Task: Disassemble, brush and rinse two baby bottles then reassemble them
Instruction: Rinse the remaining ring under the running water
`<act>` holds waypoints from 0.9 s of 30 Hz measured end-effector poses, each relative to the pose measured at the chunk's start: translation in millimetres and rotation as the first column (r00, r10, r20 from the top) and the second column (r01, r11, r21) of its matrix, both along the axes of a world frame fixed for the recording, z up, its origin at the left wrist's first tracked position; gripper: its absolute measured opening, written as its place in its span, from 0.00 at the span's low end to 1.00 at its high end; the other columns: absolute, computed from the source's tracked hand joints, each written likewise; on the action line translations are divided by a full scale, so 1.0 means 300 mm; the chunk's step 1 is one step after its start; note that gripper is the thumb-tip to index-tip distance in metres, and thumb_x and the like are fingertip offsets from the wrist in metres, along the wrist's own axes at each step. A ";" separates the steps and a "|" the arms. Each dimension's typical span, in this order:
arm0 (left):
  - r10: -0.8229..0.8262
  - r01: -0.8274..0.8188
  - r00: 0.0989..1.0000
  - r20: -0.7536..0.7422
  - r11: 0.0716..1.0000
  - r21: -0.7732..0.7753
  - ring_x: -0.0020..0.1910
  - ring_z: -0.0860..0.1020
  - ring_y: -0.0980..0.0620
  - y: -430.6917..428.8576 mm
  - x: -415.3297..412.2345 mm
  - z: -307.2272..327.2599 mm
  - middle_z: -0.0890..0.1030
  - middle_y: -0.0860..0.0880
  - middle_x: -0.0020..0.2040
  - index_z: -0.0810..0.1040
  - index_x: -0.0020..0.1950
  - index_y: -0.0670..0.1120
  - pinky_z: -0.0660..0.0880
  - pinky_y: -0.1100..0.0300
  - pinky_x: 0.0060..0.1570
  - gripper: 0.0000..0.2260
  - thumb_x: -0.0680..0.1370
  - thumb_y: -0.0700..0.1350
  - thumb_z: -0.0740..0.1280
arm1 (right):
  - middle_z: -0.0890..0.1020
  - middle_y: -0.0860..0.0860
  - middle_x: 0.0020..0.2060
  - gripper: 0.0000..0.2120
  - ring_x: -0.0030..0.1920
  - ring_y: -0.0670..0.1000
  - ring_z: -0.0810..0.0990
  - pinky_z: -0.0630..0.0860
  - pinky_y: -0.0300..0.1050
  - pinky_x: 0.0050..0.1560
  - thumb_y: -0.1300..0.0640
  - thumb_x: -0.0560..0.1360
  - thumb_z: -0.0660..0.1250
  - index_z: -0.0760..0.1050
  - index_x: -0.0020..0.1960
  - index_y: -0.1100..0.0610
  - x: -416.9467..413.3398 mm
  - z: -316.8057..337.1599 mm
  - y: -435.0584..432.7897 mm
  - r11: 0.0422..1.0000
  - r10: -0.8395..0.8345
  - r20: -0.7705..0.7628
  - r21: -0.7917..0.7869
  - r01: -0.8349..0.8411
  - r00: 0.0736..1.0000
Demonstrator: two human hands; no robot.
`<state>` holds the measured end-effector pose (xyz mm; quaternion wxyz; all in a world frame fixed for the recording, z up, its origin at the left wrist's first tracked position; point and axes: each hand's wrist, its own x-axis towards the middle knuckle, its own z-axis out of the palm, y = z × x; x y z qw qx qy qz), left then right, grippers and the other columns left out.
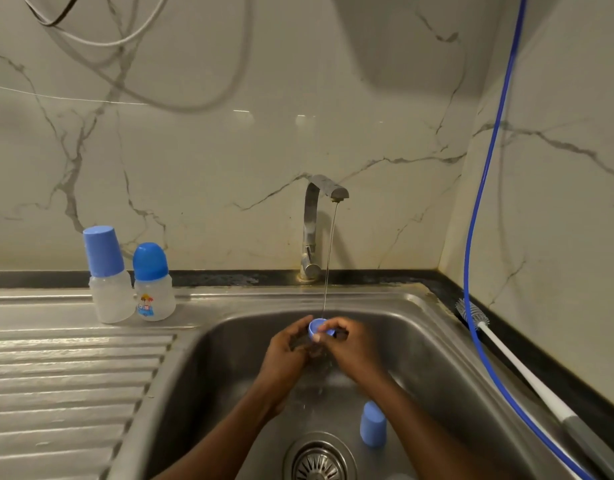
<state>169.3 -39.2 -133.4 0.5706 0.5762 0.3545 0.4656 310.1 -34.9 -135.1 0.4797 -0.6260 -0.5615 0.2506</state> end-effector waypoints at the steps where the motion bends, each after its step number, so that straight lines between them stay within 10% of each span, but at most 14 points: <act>1: -0.036 0.036 0.999 -0.013 0.999 0.000 0.56 0.82 0.52 -0.005 0.003 0.000 0.84 0.50 0.56 0.79 0.60 0.53 0.80 0.55 0.56 0.18 0.79 0.32 0.65 | 0.83 0.50 0.42 0.06 0.40 0.45 0.80 0.74 0.31 0.40 0.59 0.71 0.75 0.81 0.46 0.53 0.008 0.000 0.003 1.000 -0.027 0.005 -0.011 0.027 1.000; 7: -0.108 0.108 0.994 -0.035 0.994 0.017 0.57 0.82 0.53 -0.022 0.017 0.007 0.84 0.52 0.57 0.77 0.62 0.53 0.79 0.61 0.52 0.19 0.78 0.32 0.65 | 0.83 0.51 0.52 0.14 0.50 0.48 0.81 0.76 0.33 0.47 0.56 0.76 0.70 0.77 0.61 0.55 0.005 -0.020 0.005 0.999 0.015 0.052 -0.053 -0.012 0.999; 19: 0.130 -0.115 0.982 -0.139 0.987 0.113 0.54 0.82 0.56 0.005 0.010 -0.039 0.81 0.52 0.57 0.73 0.64 0.57 0.81 0.54 0.54 0.24 0.76 0.32 0.68 | 0.74 0.49 0.51 0.06 0.48 0.47 0.74 0.68 0.24 0.39 0.63 0.74 0.69 0.80 0.51 0.56 -0.036 0.014 -0.001 0.997 0.079 0.309 0.000 -0.083 0.948; 27: 0.061 -0.052 0.995 -0.073 0.991 0.120 0.53 0.82 0.53 -0.007 0.017 -0.017 0.82 0.50 0.56 0.76 0.62 0.52 0.81 0.54 0.52 0.18 0.76 0.33 0.69 | 0.81 0.53 0.51 0.13 0.51 0.50 0.81 0.75 0.33 0.45 0.58 0.74 0.71 0.79 0.58 0.56 -0.011 0.006 0.012 1.000 0.027 0.146 0.005 -0.028 0.989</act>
